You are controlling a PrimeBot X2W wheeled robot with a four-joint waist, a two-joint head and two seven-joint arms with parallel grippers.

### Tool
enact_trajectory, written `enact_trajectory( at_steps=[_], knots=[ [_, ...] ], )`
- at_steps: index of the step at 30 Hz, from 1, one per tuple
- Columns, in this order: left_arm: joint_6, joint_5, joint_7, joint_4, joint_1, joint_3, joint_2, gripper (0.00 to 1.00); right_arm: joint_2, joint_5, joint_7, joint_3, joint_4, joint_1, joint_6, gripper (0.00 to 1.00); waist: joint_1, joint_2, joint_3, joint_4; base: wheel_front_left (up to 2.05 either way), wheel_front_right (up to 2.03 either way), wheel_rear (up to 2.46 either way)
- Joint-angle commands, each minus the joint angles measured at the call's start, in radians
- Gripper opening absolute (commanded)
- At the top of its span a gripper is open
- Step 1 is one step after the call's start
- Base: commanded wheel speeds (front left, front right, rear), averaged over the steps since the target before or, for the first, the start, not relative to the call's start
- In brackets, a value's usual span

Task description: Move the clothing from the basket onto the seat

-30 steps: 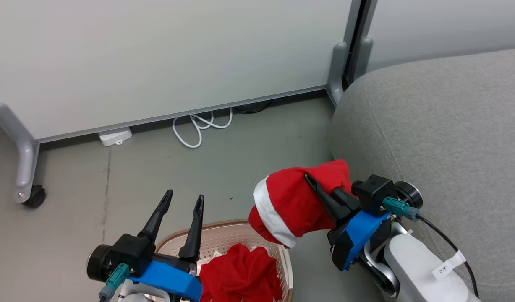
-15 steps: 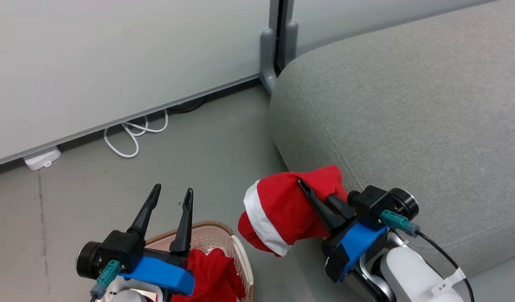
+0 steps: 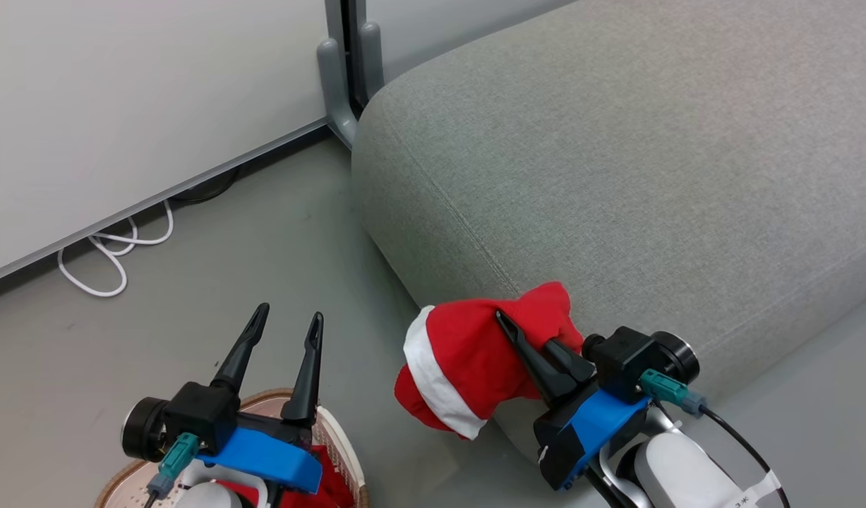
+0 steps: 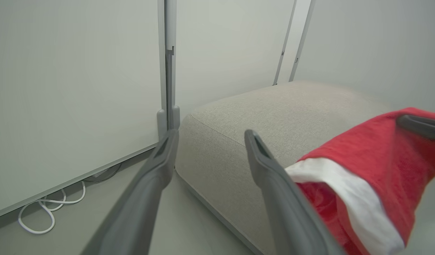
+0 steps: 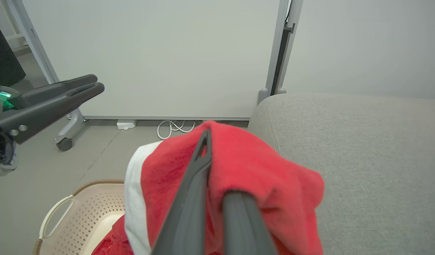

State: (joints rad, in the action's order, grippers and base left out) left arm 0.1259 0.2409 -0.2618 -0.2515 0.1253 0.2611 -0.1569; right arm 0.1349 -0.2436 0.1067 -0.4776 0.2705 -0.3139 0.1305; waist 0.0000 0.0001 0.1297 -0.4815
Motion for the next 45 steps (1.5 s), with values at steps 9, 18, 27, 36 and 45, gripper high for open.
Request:
enact_trajectory(
  at_steps=[9,18,27,36,45],
  knots=[
    [0.007,0.002,-0.005,0.007,0.016,0.010,-0.017,1.00,-0.013,0.002,0.007,0.015,-0.010,0.018,0.000,0.00,0.0000,-0.0001,0.015,-0.041,0.00,0.00,0.00],
    [0.007,0.001,-0.005,0.008,0.028,0.026,-0.021,1.00,-0.026,-0.008,0.019,0.049,0.003,0.000,0.000,0.00,0.0000,-0.0001,0.036,-0.025,0.00,0.00,0.00],
    [0.007,-0.014,-0.005,0.022,0.064,0.045,-0.052,1.00,0.015,-0.071,0.031,0.172,-0.004,-0.151,0.000,0.00,0.0000,-0.0001,0.112,0.003,0.00,0.00,0.00],
    [0.007,-0.026,-0.005,0.057,0.149,0.097,-0.102,1.00,0.113,-0.253,0.055,0.298,0.094,-0.378,0.000,0.00,0.0000,-0.0001,0.248,0.053,0.00,0.00,0.00],
    [0.005,-0.037,-0.005,0.116,0.262,0.154,-0.161,1.00,0.258,-0.280,0.120,0.438,0.264,-0.611,0.000,0.00,0.0000,-0.0001,0.428,0.129,0.00,0.00,0.00]
  ],
)
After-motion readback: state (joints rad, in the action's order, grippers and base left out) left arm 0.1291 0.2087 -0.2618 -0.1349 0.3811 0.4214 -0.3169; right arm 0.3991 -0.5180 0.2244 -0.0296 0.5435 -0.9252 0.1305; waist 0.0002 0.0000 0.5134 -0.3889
